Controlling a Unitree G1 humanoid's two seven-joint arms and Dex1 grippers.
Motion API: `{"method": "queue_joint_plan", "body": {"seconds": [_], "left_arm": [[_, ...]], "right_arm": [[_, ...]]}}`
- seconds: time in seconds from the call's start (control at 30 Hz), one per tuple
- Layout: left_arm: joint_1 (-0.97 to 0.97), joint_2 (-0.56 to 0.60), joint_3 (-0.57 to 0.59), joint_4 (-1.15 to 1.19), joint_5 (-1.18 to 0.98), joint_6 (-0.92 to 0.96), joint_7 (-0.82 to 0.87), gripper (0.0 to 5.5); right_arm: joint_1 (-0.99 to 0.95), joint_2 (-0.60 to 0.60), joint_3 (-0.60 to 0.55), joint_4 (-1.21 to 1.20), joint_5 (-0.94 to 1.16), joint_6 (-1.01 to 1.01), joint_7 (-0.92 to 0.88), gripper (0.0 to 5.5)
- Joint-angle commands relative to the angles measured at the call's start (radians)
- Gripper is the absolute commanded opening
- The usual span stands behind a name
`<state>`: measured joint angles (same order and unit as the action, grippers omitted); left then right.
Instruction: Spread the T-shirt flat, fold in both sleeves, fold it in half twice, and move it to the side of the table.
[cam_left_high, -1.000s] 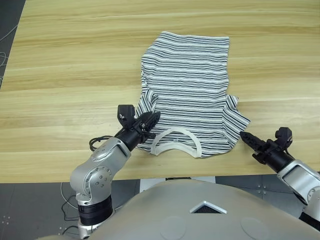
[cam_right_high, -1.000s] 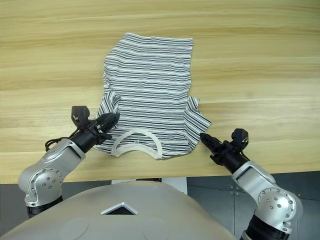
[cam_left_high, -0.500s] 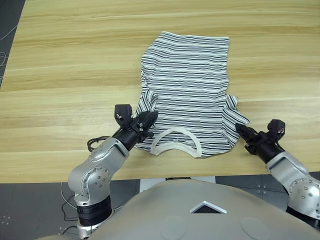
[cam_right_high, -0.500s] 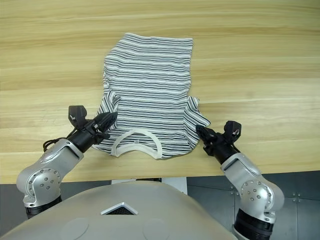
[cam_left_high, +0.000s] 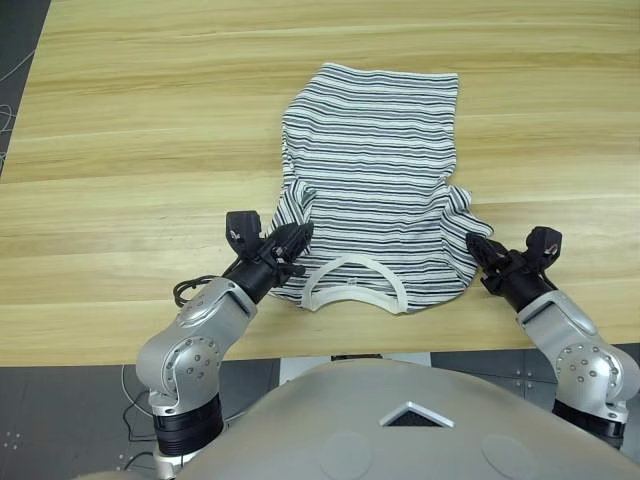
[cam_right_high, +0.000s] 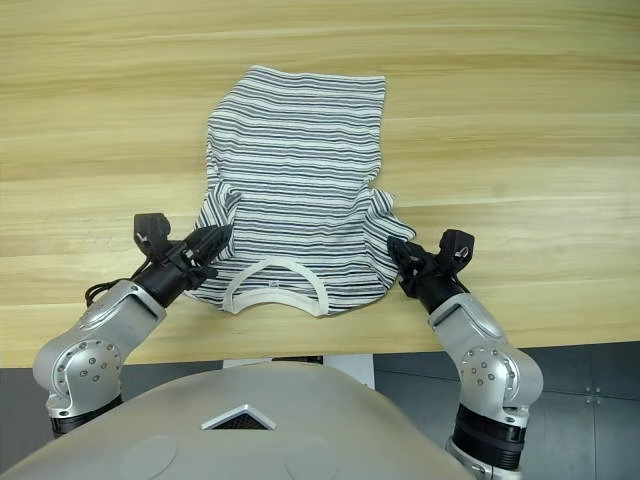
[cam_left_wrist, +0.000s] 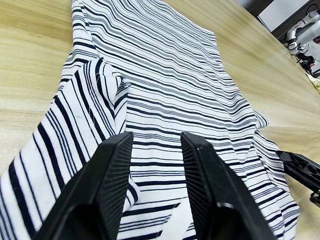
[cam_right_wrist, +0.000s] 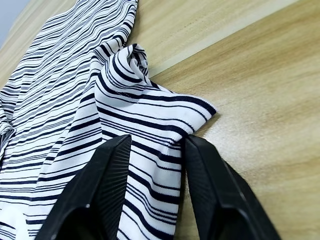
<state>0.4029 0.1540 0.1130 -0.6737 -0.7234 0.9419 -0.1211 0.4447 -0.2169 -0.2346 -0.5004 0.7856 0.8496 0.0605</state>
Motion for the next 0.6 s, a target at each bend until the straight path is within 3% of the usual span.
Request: {"method": "queue_joint_plan", "body": {"seconds": [0.03, 0.6], "left_arm": [[0.009, -0.002, 0.0, 0.003, -0.002, -0.007, 0.01, 1.79], [0.021, -0.009, -0.001, -0.002, -0.002, -0.016, 0.013, 1.79]], "right_arm": [[0.027, 0.002, 0.017, 0.043, -0.035, 0.032, -0.015, 1.21], [-0.005, 0.003, -0.007, 0.06, -0.142, -0.047, -0.017, 1.04]]}}
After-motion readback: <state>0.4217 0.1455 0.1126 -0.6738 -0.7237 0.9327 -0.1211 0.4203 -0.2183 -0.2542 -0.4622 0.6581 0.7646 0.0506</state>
